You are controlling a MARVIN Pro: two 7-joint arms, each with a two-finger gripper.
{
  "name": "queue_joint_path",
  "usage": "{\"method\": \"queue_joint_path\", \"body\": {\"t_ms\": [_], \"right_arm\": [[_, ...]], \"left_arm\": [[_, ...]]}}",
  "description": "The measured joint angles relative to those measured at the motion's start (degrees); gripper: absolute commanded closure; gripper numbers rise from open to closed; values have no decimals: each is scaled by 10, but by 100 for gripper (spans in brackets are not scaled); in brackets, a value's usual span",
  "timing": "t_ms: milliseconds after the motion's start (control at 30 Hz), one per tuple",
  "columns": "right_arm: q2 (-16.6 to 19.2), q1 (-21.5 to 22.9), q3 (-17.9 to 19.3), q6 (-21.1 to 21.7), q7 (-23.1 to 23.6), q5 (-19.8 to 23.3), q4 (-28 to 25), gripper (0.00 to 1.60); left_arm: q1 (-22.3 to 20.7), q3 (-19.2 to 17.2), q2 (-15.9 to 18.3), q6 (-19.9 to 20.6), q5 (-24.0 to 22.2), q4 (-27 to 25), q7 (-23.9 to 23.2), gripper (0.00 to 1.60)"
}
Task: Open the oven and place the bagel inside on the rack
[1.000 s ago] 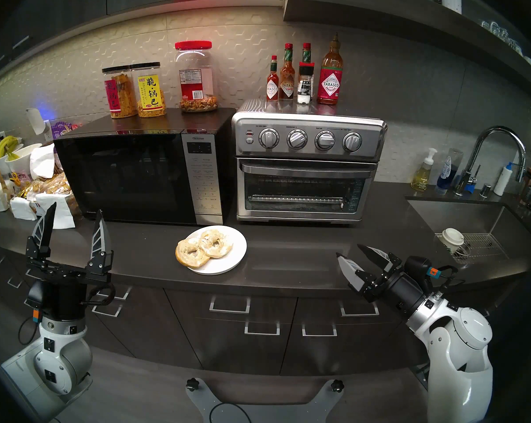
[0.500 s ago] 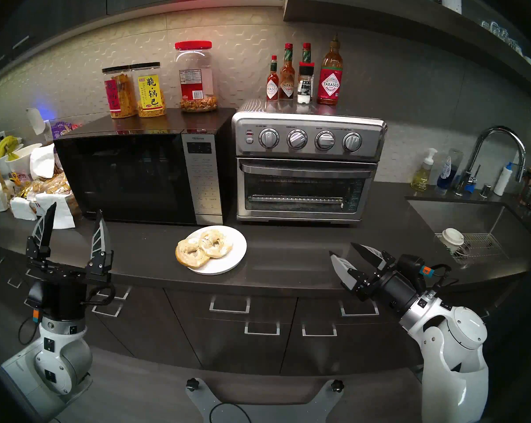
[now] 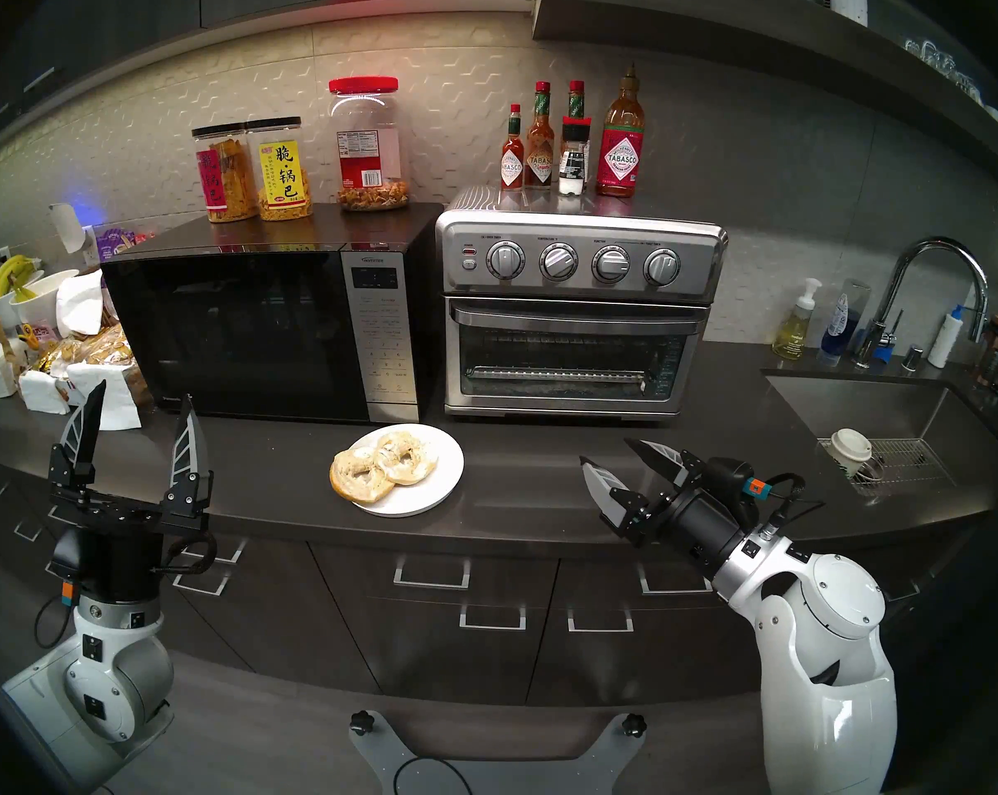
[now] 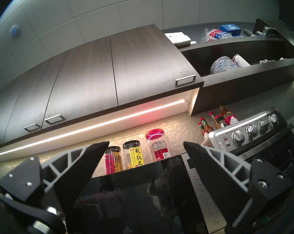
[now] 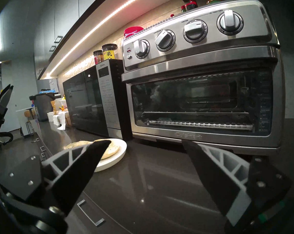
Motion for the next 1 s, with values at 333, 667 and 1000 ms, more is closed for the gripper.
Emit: {"method": "queue_joint_path", "body": {"t_ms": [333,667,1000], "right_arm": [[9,-1,-6,-14,17,-10,5,0],[0,-1,-52,-14,4,-42,-11,0],[-5,-13,-111,-25,-9,-86,-22,0]], "left_arm": [[0,0,0,0,0,0,0,0],[0,0,0,0,0,0,0,0],[0,0,0,0,0,0,0,0]]}}
